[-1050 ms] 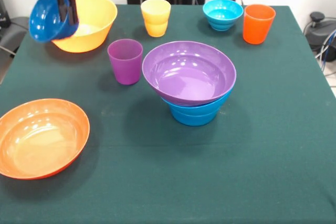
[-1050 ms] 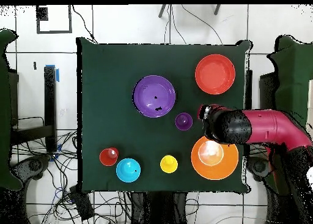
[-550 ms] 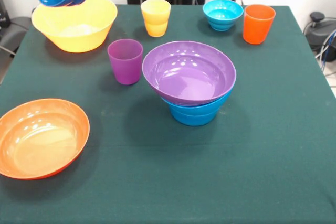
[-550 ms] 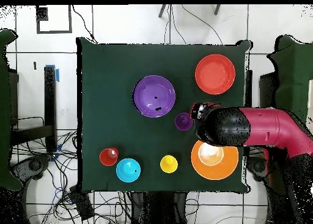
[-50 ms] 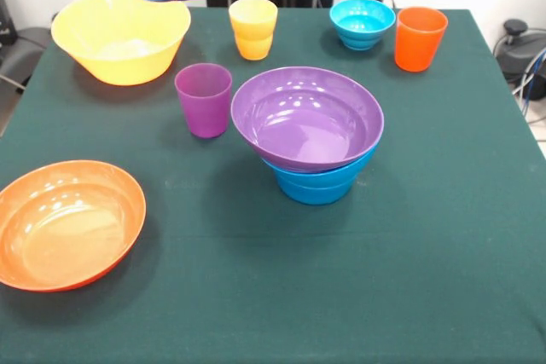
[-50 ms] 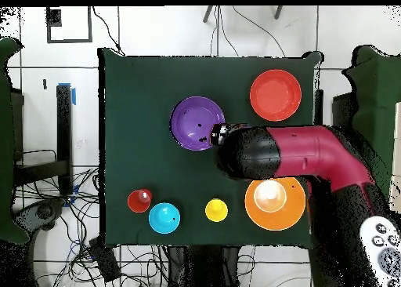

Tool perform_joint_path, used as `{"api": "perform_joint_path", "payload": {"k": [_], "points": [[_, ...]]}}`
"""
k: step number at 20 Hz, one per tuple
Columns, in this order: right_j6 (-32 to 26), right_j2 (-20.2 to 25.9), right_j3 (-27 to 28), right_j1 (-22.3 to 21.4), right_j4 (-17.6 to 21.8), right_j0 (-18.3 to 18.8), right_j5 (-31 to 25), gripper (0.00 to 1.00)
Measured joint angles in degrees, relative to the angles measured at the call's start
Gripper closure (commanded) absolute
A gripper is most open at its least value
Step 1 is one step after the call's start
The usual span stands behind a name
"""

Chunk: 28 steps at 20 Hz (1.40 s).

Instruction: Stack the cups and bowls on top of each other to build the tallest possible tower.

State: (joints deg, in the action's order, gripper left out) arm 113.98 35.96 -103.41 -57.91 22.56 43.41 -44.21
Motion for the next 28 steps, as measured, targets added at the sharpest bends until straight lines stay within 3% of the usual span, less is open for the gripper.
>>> {"api": "perform_joint_path", "payload": {"k": [7,12,28], "points": [[0.21,-0.36,-0.50,0.07,-2.93,-5.50,0.63,1.00],[1.18,-1.74,-0.91,1.07,-3.98,-9.58,4.95,1.00],[2.17,-9.94,-0.48,6.52,-4.03,-16.44,13.03,1.00]]}}
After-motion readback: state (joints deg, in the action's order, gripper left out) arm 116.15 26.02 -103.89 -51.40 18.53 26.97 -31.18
